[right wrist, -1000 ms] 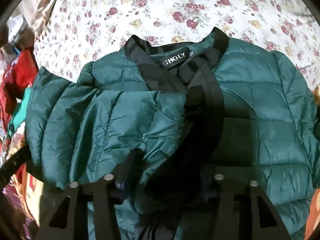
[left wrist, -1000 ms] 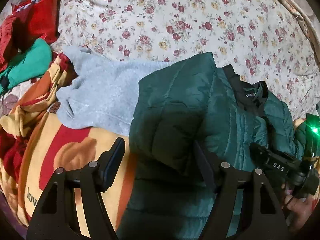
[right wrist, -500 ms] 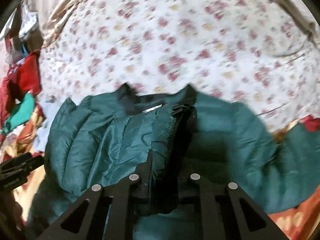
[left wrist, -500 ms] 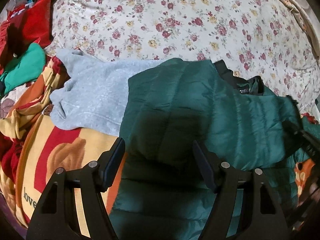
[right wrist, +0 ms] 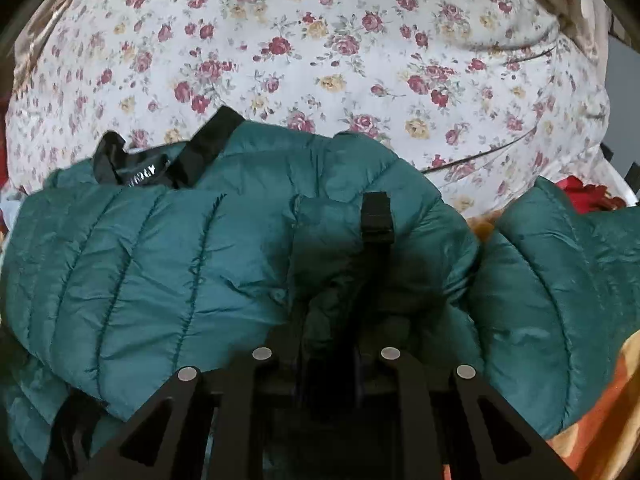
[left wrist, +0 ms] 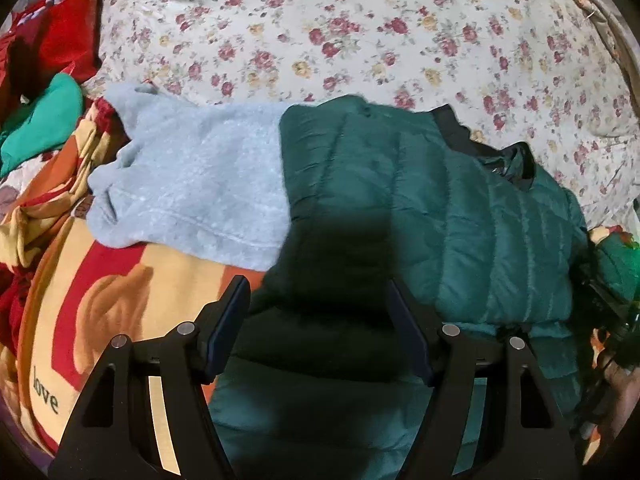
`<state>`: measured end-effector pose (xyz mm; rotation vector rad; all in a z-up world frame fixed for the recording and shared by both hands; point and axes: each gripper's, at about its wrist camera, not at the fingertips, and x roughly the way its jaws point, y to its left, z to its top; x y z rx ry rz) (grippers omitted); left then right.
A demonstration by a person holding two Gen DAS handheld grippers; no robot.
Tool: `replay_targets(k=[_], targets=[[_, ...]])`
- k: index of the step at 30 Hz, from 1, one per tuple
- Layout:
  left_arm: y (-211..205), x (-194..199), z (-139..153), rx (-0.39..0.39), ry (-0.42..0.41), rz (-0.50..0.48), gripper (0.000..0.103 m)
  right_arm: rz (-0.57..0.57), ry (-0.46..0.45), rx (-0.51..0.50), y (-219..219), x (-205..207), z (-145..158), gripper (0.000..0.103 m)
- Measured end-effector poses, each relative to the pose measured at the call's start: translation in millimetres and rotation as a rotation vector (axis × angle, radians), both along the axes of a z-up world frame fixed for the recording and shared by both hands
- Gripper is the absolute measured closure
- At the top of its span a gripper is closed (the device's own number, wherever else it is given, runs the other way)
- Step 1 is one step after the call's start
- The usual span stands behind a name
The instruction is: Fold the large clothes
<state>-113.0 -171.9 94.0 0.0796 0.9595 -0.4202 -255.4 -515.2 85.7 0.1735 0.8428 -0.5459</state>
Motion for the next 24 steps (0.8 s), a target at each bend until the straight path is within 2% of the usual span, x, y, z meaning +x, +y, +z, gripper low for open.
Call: replay_targets(k=[1, 3, 5, 9, 13, 15, 16, 18, 22, 24], targets=[[-3, -1, 3, -0.009, -0.009, -0.003, 0.033, -0.014, 0.000, -0.002, 0, -1, 4, 0.056], [-7, -2, 7, -0.021, -0.026, -0.011, 0.033, -0.047, -0.039, -0.022, 2, -9, 19, 0.034], [-14, -2, 10, -0.031, -0.047, -0.021, 0.033, -0.042, -0.105, -0.031, 12, -21, 36, 0.033], [-28, 3, 11, -0.042, -0.074, -0.035, 0.033, 0.076, -0.153, 0.037, 35, -19, 50, 0.033], [-43, 12, -2, -0.013, -0.085, -0.029, 0.033, 0.173, -0.085, 0.078, 49, 1, 26, 0.035], [-49, 18, -11, 0.003, -0.078, -0.029, 0.033, 0.171, -0.036, 0.074, 45, 13, 8, 0.045], [-50, 20, -15, 0.012, -0.077, -0.027, 0.033, 0.163, -0.015, 0.078, 40, 19, -2, 0.046], [-53, 24, -22, 0.007, -0.084, -0.017, 0.033, 0.146, -0.019, 0.091, 30, 28, -12, 0.046], [-59, 30, -32, 0.014, -0.086, -0.010, 0.025, 0.140, -0.022, 0.059, 23, 51, -13, 0.046], [-62, 30, -34, 0.028, -0.091, -0.012, 0.025, 0.139, -0.019, 0.048, 22, 58, -14, 0.046]])
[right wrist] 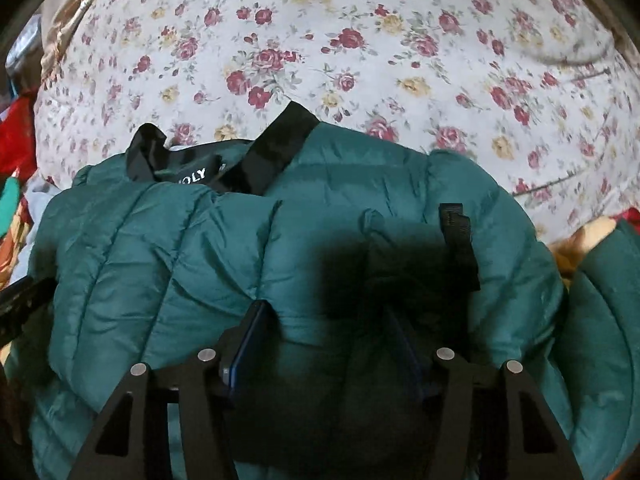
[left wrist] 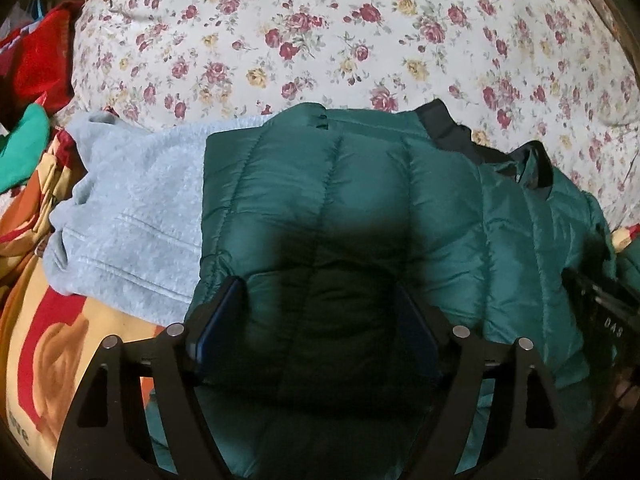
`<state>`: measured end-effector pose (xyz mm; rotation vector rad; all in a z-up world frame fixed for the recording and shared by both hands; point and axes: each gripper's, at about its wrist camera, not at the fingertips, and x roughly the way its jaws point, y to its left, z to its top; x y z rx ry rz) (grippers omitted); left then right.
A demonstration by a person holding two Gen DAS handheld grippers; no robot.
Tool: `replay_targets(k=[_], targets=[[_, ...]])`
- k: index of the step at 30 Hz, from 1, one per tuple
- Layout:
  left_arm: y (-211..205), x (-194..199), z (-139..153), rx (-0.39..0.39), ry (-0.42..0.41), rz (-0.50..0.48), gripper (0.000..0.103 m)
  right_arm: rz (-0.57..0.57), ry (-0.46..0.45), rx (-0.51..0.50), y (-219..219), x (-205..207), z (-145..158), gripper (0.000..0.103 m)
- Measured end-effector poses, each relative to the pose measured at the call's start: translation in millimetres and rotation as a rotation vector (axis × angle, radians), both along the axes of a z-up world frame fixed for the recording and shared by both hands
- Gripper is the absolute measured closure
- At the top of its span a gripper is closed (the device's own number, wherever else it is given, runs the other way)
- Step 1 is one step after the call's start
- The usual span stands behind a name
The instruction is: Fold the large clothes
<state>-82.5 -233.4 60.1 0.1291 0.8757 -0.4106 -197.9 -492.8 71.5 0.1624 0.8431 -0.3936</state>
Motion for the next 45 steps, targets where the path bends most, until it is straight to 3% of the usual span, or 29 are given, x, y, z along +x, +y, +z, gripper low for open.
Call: replay_targets(k=[5, 9, 11, 15, 18, 21, 25, 34, 45], targets=[[1, 1, -4, 0.000, 0.003, 0.000, 0.024, 0.003, 0.004, 0.041, 2, -12, 10, 0.046], [3, 3, -6, -0.012, 0.018, -0.001, 0.023, -0.002, -0.048, 0.062, 5, -34, 29, 0.046], [1, 3, -7, -0.016, 0.022, -0.012, 0.018, -0.010, -0.065, 0.052, 3, -41, 32, 0.046], [-6, 1, -10, 0.012, 0.023, -0.049, 0.012, -0.024, 0.040, 0.082, -9, -30, -1, 0.046], [-8, -4, -6, 0.048, 0.010, -0.057, 0.012, -0.031, 0.037, 0.063, -3, -30, 7, 0.046], [-3, -17, 3, 0.050, -0.002, -0.058, 0.012, -0.040, -0.012, 0.083, 3, -47, 26, 0.046], [6, -41, 19, 0.006, -0.020, -0.060, 0.012, -0.043, -0.059, 0.092, 10, -69, 44, 0.031], [19, -97, 65, -0.033, -0.144, -0.086, 0.012, 0.012, -0.095, 0.096, 51, -101, 69, 0.030], [35, -145, 108, -0.095, -0.233, -0.121, 0.012, 0.052, -0.145, 0.052, 95, -125, 104, 0.030]])
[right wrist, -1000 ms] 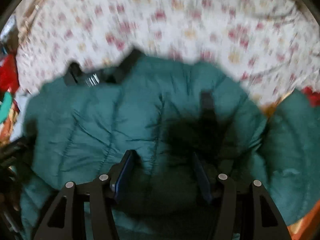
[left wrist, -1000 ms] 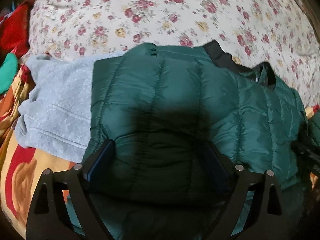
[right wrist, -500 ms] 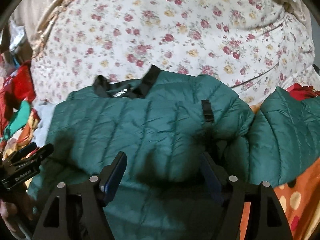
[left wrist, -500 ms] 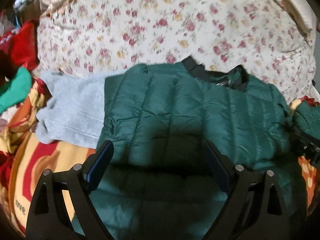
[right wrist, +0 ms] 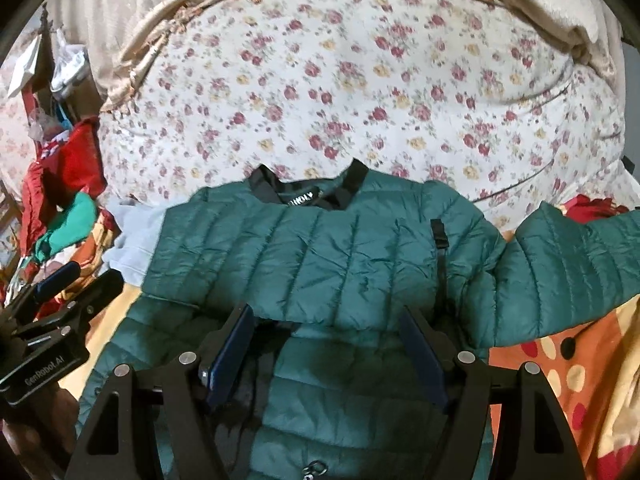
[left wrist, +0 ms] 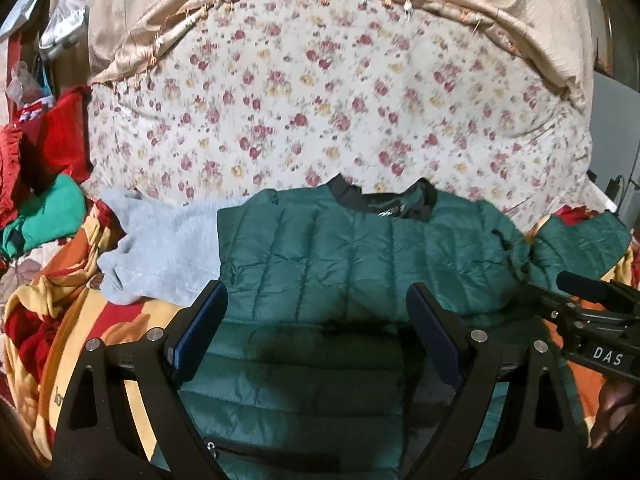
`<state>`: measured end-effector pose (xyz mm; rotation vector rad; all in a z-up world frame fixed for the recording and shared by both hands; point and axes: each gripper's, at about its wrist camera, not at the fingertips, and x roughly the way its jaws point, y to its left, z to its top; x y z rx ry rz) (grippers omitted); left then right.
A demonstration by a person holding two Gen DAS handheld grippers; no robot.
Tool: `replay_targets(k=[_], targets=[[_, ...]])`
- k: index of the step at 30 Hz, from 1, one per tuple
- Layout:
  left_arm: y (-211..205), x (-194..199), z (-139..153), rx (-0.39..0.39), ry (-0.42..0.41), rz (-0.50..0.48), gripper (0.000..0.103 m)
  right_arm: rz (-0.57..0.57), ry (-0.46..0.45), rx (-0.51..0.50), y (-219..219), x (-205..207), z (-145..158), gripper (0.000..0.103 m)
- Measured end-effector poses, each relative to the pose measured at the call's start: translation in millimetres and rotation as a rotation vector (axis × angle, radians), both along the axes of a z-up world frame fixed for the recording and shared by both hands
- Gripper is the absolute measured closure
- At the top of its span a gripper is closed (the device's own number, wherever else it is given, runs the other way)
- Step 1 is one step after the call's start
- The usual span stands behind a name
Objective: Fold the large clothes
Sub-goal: 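Move the right tool toward the other green jacket sleeve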
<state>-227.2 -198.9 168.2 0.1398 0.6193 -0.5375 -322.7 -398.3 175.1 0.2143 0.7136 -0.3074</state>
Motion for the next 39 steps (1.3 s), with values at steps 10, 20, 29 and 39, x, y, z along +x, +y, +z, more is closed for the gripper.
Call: replay_targets(k=[10, 20, 29, 39], targets=[[3, -2, -7, 0.001, 0.027, 0.001, 0.012, -0.045, 0.023, -0.013, 7, -1, -1, 0.021], [-4, 14, -11, 0.015, 0.018, -0.003, 0.012, -0.094, 0.063, -0.014, 1, 15, -8, 0.021], [-2, 15, -18, 0.041, 0.038, -0.004, 0.012, -0.094, 0.078, -0.028, 8, 20, -14, 0.021], [-6, 14, -6, 0.016, 0.104, -0.020, 0.012, -0.093, 0.067, -0.033, -1, 14, -11, 0.020]])
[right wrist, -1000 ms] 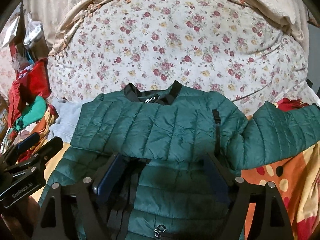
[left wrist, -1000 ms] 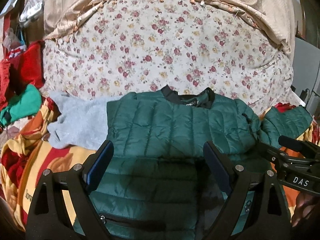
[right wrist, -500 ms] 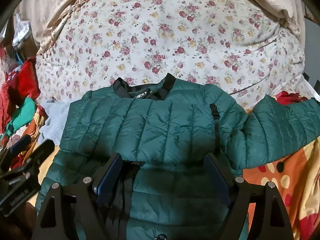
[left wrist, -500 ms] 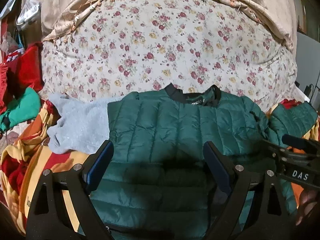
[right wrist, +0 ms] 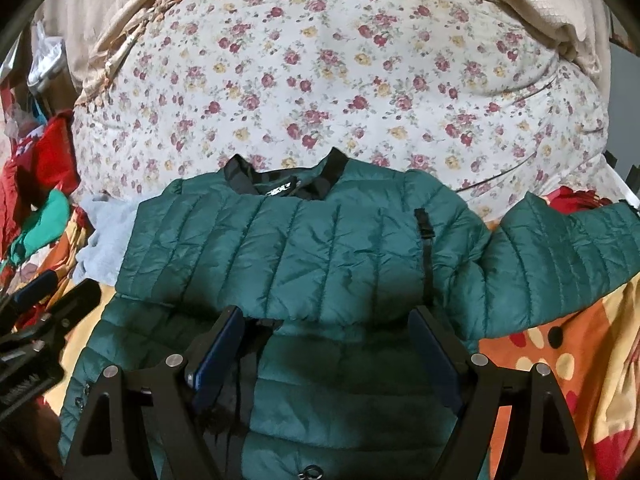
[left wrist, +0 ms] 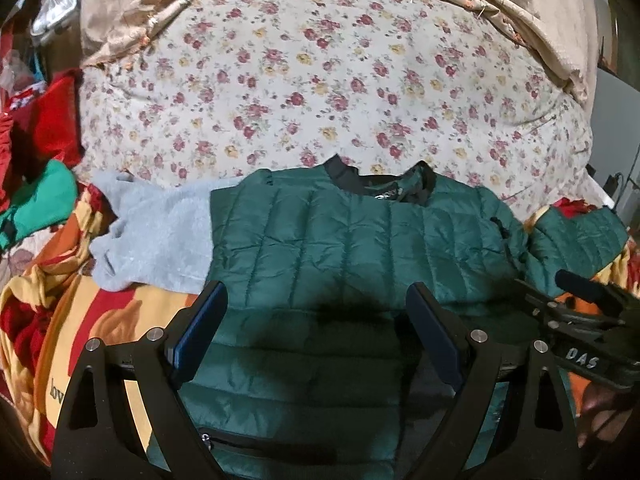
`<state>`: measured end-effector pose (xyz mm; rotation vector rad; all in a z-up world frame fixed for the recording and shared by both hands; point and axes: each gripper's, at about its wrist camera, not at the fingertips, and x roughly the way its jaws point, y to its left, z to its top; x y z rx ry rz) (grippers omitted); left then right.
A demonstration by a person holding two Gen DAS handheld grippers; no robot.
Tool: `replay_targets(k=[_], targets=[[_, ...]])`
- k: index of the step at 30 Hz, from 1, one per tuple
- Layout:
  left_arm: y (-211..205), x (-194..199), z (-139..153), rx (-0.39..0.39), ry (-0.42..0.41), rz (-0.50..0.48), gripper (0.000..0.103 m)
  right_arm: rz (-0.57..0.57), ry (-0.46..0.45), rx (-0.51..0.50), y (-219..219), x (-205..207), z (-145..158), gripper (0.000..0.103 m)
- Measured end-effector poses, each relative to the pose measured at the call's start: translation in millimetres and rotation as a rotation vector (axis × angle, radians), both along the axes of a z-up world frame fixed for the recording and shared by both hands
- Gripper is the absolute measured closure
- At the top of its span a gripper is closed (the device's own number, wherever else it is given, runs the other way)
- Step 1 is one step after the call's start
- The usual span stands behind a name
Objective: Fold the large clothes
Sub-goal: 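Move the right tool toward the other green jacket sleeve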
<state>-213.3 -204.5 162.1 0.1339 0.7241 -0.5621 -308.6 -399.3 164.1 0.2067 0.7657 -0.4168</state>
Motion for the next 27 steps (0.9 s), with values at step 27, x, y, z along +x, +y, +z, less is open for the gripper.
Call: replay_targets(k=[27], targets=[[-23, 60, -48, 0.009, 0.077, 0.043, 0.012, -0.076, 0.065, 0.009, -51, 28, -29, 0.016]])
